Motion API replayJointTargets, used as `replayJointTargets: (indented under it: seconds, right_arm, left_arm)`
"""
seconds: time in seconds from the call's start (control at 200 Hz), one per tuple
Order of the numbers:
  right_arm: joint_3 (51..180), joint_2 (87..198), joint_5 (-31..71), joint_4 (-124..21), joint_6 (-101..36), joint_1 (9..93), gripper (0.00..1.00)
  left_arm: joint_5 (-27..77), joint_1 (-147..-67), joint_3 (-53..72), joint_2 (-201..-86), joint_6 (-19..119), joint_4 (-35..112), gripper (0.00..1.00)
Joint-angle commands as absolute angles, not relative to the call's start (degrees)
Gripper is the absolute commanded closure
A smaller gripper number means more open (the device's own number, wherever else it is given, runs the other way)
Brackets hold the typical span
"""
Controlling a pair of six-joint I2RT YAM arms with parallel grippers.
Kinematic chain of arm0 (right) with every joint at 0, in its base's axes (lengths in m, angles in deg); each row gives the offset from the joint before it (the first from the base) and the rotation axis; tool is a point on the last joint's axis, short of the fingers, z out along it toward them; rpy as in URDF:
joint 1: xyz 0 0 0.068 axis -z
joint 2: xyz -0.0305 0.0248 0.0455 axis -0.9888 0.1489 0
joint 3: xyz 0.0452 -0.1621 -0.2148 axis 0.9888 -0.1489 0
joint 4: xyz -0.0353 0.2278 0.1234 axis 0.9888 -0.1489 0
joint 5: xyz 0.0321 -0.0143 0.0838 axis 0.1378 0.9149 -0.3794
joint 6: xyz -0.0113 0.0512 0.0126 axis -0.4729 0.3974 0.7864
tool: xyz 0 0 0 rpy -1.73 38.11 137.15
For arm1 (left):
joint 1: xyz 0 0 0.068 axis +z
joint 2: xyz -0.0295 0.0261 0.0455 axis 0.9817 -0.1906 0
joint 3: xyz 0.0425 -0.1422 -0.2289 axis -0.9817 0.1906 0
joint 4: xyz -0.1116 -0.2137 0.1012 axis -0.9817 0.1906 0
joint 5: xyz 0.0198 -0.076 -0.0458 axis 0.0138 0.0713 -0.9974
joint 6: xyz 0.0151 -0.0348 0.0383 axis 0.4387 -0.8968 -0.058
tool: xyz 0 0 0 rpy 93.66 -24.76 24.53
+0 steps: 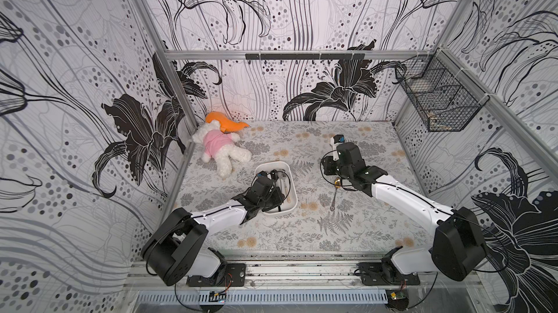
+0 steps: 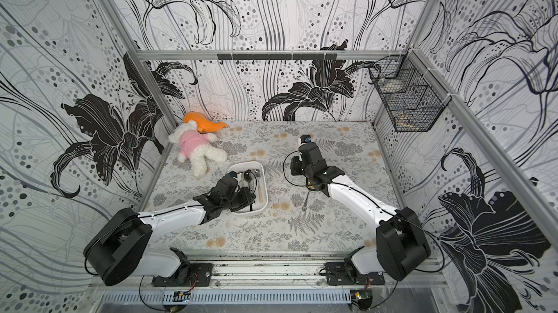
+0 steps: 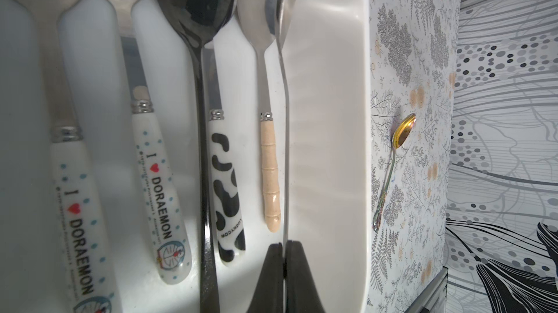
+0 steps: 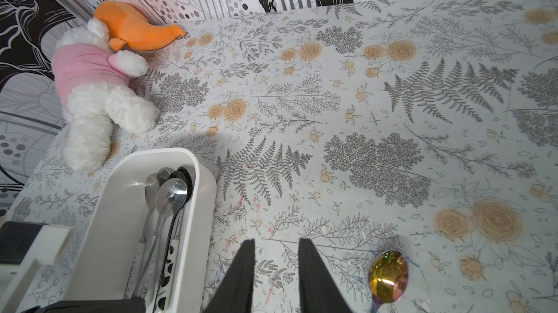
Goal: Put the spoon into the storage box
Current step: Place the spoon in the storage box, then pick up the spoon from the center of the board.
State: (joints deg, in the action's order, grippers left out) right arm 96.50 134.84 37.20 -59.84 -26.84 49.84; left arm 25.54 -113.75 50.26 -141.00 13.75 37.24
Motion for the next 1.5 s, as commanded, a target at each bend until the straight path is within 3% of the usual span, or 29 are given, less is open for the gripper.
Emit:
replayJointTargets:
  seconds: [0.0, 0.295, 0.536, 0.876, 1.312, 1.492]
  right_arm:
    - [95.5, 134.5, 38.0, -59.4, -27.3, 49.9, 0.71]
    - [95.3, 134.2, 38.4, -59.4, -27.3, 49.9, 0.71]
    - [95.3, 134.3, 38.3, -59.5, -27.3, 49.9, 0.71]
    - [96.3, 135.5, 39.8, -62.6, -27.1, 49.9, 0.71]
    - [93.6, 137.8, 44.3, -81.1, -20.1, 49.9, 0.71]
    - [92.2, 142.2, 43.0, -82.3, -17.8, 49.8, 0.71]
  left_arm:
    - [25.1, -113.1, 51.2, -142.4, 13.1, 32.4, 0.99]
    - [24.4, -112.5, 49.7, -146.3, 13.1, 30.9, 0.95]
    - [24.1, -112.2, 49.3, -145.9, 13.3, 31.2, 0.71]
    - [28.7, -112.2, 46.8, -142.1, 16.8, 39.5, 0.51]
    - [50.2, -112.2, 43.0, -121.6, 24.5, 54.6, 0.43]
    - [53.0, -112.2, 44.6, -118.0, 25.2, 54.3, 0.42]
